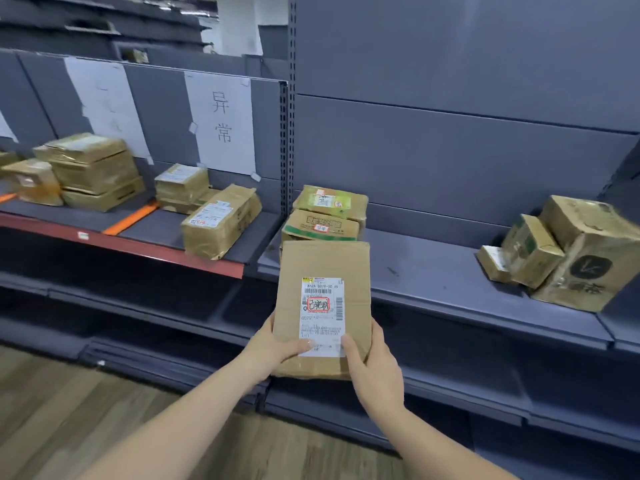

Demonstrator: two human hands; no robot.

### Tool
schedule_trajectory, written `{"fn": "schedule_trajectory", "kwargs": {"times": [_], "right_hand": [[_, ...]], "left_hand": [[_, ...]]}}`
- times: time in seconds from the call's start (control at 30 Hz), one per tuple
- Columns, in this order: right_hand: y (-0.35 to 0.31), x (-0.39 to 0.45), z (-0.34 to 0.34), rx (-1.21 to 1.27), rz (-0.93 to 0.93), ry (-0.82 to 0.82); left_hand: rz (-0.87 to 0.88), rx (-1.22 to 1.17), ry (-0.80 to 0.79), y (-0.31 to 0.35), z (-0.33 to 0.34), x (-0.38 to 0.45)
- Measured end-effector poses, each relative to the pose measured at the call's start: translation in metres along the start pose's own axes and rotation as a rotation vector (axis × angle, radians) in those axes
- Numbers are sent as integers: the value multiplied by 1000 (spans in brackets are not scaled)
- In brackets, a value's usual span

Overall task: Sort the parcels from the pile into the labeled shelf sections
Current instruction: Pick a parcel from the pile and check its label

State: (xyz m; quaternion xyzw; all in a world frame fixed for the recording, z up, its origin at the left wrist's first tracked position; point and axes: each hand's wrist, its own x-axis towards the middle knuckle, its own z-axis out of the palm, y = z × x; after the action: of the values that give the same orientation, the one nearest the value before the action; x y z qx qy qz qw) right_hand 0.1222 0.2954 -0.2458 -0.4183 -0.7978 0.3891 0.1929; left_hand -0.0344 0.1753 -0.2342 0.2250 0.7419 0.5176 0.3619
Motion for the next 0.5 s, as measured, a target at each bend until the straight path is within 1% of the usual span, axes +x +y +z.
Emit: {"fn": "schedule_trajectory", "kwargs": {"times": [0.2,0.37,0.5], "right_hand": [[-28,-11,32,12,-63,-90],[-58,-17,64,1,-108,-119],[-92,-21,102,-4,-144,-139]], "left_hand": [[-38,-14,115,-7,-41,-25],[-17,-44,139,-1,-77,-48],[-28,-71,190,-14,-128,-52]]}}
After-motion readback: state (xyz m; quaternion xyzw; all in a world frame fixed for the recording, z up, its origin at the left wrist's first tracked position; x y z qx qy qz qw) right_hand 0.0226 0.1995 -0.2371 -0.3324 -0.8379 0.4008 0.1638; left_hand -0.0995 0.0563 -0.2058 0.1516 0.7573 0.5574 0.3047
